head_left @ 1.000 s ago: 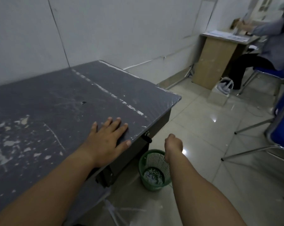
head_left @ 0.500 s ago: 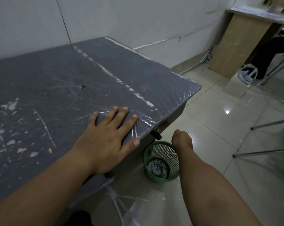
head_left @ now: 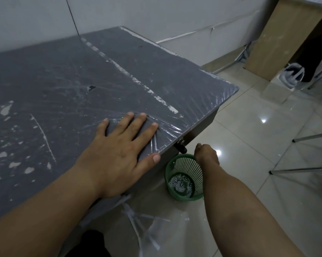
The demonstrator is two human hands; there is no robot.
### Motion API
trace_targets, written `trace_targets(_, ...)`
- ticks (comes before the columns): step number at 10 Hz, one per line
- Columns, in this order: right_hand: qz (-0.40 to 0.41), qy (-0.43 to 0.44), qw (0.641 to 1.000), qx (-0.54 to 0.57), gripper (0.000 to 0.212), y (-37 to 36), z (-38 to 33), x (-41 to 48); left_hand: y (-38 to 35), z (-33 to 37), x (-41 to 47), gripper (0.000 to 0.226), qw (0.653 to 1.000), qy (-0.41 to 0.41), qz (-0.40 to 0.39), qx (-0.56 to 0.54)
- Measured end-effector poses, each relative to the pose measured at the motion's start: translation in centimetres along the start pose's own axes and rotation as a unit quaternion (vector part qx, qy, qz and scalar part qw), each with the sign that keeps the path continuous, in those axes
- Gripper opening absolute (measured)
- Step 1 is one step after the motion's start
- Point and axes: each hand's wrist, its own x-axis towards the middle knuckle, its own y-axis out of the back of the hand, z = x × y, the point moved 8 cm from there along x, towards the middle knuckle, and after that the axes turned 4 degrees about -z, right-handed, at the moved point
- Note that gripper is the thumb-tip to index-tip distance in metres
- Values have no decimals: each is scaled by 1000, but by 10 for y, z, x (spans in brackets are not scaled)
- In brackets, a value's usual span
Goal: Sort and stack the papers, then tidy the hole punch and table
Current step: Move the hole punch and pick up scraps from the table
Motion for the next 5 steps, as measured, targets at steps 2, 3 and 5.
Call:
trace_targets(2, -40, 25, 999, -21, 37, -15, -3, 8, 0, 0, -1, 78, 1000, 3, -4, 5)
trace_targets(3, -69, 53, 994, -62, 32, -22, -6, 8, 0, 0, 0, 77, 1000, 2, -5, 4)
trace_targets(5, -101, 69, 990, -65, 34, -29, -8, 4, 0, 0, 0, 77, 1000, 1, 0, 8)
